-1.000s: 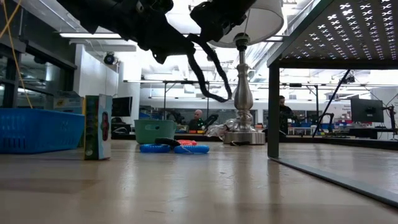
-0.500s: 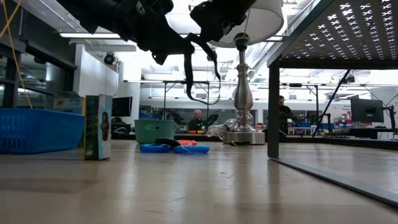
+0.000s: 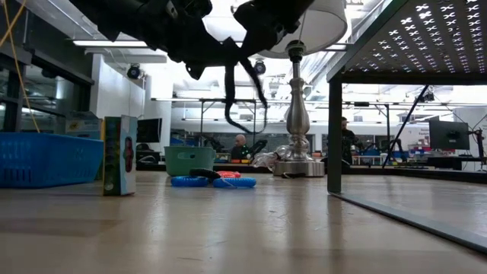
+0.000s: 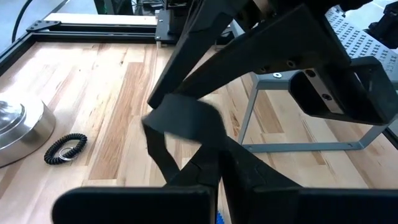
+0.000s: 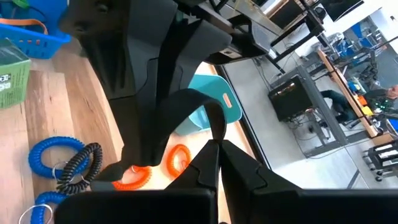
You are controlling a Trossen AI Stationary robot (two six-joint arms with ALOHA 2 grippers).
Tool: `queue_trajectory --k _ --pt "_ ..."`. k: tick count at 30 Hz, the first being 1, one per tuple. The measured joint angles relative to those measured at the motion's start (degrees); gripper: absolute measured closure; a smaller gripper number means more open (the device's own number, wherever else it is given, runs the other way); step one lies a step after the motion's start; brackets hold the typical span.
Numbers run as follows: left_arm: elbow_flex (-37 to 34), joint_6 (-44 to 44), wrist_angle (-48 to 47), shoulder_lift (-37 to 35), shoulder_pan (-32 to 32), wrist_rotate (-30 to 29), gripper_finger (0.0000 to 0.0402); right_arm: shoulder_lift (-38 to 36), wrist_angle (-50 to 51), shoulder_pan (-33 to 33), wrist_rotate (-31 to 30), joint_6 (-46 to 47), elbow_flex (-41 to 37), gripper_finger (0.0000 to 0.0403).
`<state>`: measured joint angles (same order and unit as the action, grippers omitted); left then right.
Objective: Pick & Place Office Desk Supplies
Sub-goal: Put the black rubber bands into the top blue bin
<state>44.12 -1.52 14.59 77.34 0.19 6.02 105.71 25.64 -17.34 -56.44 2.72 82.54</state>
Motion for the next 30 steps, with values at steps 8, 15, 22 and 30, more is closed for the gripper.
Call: queue_trajectory --k 8,15,22,30 --pt "0.0 0.0 0.0 0.0 0.0 0.0 0.0401 0.0 0.3 0.0 -0.2 0.0 0.0 0.035" --pt "0.0 0.0 -5.8 -3.6 0.6 -0.2 0.0401 0.0 0.6 -0.7 -0.6 0.0 0.0 0.0331" --pt "0.0 -1.0 -16.3 -12.7 3.1 -0.6 0.0401 0.0 0.7 -1.8 -0.6 0.0 0.0 0.0333" --pt "0.0 -4.4 -28.7 -25.9 5.4 -0.8 0.0401 0.0 0.7 -1.8 -0.6 0.2 0.0 0.0333"
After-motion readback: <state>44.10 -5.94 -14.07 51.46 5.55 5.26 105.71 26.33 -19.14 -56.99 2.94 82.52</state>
